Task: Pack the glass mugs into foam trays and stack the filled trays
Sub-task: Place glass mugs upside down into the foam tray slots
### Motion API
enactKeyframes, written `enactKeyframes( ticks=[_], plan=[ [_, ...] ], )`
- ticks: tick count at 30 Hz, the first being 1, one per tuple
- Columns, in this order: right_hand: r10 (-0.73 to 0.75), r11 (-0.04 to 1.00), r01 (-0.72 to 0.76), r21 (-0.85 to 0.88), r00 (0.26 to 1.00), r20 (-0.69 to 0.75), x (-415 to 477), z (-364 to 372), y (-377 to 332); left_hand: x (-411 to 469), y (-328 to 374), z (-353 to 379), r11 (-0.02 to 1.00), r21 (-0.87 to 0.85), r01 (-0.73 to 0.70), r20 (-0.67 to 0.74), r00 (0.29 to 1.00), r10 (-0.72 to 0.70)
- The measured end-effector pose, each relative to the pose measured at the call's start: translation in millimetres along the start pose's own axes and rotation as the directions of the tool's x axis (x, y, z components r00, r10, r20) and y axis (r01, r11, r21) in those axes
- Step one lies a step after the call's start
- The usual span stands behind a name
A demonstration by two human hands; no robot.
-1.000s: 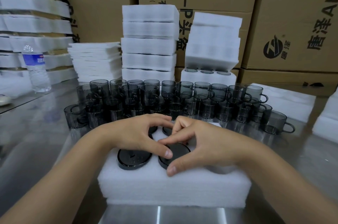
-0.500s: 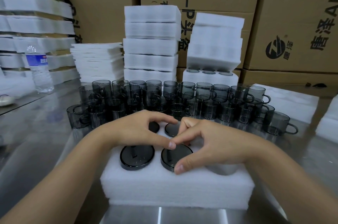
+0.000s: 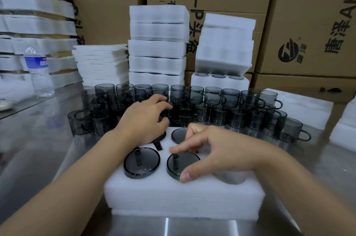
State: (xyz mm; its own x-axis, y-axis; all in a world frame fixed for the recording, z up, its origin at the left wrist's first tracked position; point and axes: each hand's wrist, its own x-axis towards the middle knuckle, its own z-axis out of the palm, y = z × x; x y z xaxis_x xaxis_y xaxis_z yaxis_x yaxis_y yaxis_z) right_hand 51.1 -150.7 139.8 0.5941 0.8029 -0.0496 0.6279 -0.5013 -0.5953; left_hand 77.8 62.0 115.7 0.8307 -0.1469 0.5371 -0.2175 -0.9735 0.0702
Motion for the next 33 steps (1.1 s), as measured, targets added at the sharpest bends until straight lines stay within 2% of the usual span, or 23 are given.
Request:
enactKeyframes(
  ticks=[2, 5, 8, 12, 21, 25, 29, 31, 33],
  plan=[
    [-0.005, 1.000, 0.005, 0.005, 1.000, -0.005, 0, 0, 1, 9, -1, -1, 0.987, 0.159, -0.015, -0.081, 0.996, 0.029],
    [-0.012, 1.000, 0.012, 0.018, 1.000, -0.016, 0, 1, 2, 23, -1, 1, 0.953, 0.302, 0.031, -0.019, 0.999, -0.027],
    [-0.011, 1.000, 0.011, 0.013, 1.000, -0.016, 1, 0, 2, 24, -2, 5, 0.981, 0.166, 0.105, 0.058, 0.992, -0.116],
    [-0.016, 1.000, 0.016, 0.014, 1.000, -0.016, 1, 0, 1, 22, -4, 8, 0.994, -0.022, 0.104, 0.073, 0.992, -0.102],
    [-0.021, 0.999, 0.021, 0.023, 1.000, -0.021, 0, 2, 1, 19, -2, 6, 1.000, 0.014, 0.022, 0.052, 0.998, -0.023],
    [-0.026, 0.999, 0.027, 0.039, 0.999, -0.033, 0, 2, 0, 9, 3, -4, 0.991, 0.006, -0.132, -0.056, 0.990, 0.132],
    [-0.063, 0.994, 0.070, 0.090, 0.995, -0.078, 2, 2, 2, -5, 11, -25, 0.954, -0.001, -0.299, -0.247, 0.925, 0.290],
    [-0.080, 0.977, 0.109, 0.184, 0.984, -0.161, 3, 3, 4, -10, 17, -34, 0.939, -0.071, -0.336, -0.345, 0.892, 0.292],
    [-0.012, 0.939, 0.115, 0.324, 0.953, -0.302, 6, 5, 5, -17, 23, -39, 0.916, -0.172, -0.362, -0.420, 0.868, 0.264]
  ],
)
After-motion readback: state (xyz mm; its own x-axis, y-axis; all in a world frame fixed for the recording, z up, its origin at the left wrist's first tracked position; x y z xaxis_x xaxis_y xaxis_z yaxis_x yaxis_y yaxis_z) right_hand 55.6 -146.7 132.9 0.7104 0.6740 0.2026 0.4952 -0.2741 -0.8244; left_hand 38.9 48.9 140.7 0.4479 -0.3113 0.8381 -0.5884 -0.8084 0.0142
